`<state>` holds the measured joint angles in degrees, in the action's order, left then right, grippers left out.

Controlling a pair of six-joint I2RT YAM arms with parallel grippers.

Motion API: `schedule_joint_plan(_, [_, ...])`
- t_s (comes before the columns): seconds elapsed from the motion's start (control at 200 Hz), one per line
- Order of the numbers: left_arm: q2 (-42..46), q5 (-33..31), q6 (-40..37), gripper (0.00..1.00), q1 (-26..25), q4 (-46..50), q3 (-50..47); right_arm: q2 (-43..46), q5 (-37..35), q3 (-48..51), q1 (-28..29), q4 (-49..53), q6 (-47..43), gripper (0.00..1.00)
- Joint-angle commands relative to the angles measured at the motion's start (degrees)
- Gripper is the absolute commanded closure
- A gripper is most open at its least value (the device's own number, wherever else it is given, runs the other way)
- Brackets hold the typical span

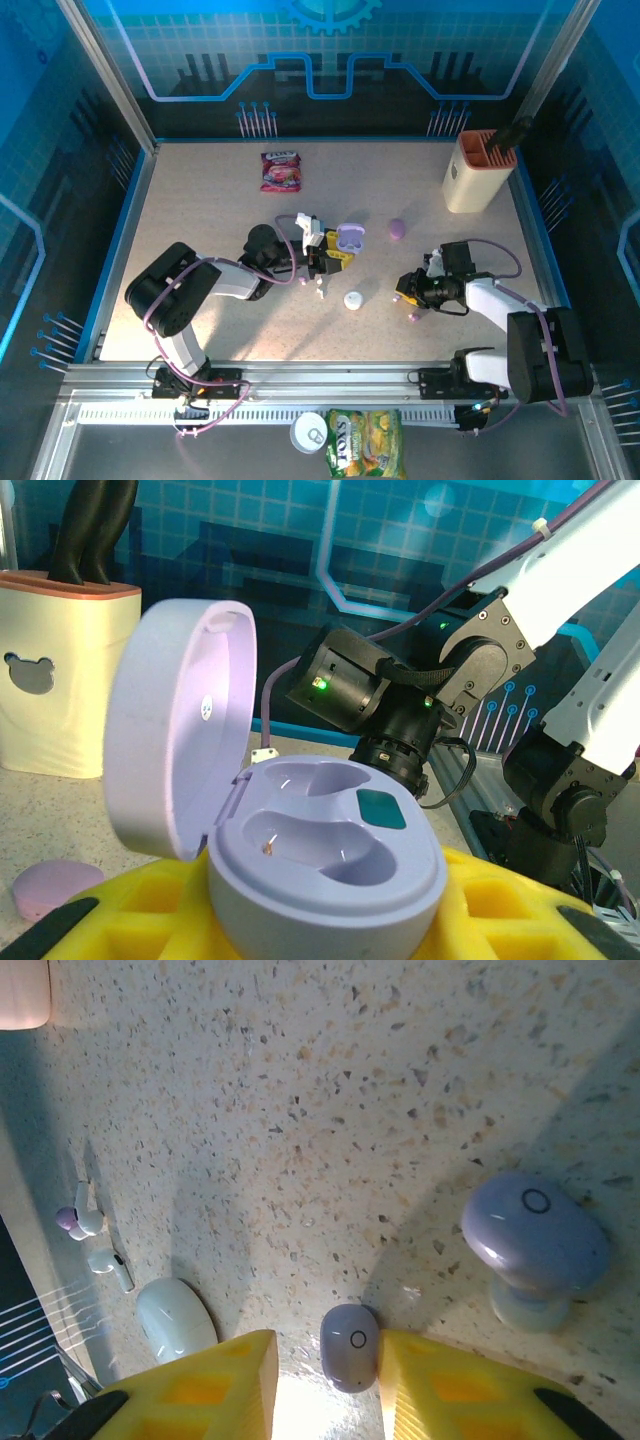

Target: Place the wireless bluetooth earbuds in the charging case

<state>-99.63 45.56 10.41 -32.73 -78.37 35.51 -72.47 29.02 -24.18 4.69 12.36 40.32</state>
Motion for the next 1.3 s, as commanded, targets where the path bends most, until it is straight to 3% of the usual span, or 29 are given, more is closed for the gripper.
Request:
schedule_joint_plan(0.0, [1.5, 1.6, -0.8, 0.62, 0.5, -2.0, 0.2, -1.3, 1.4, 0.8, -0.2, -0.3, -0.3, 0.69])
schedule_joint_plan(0.525, [1.5, 1.6, -1.0, 0.62, 0.5, -2.0, 0.2, -5.2, 1.1, 0.6, 1.1, -2.0, -0.8, 0.73])
schedule_joint_plan(0.73, [1.4, 1.6, -1.1, 0.62, 0.6, -2.0, 0.1, -4.9, -2.9, -0.6, 3.0, 0.8, -2.1, 0.78])
schedule_joint_plan(0.92, [1.3, 1.6, -1.0, 0.62, 0.6, -2.0, 0.2, -4.9, -7.3, -3.2, 6.1, 4.4, -3.7, 0.74])
schedule_joint_plan(1.296, [1.5, 1.6, -1.2, 0.62, 0.7, -2.0, -0.2, -5.9, -10.2, -4.7, 8.4, 5.8, -3.9, 0.78])
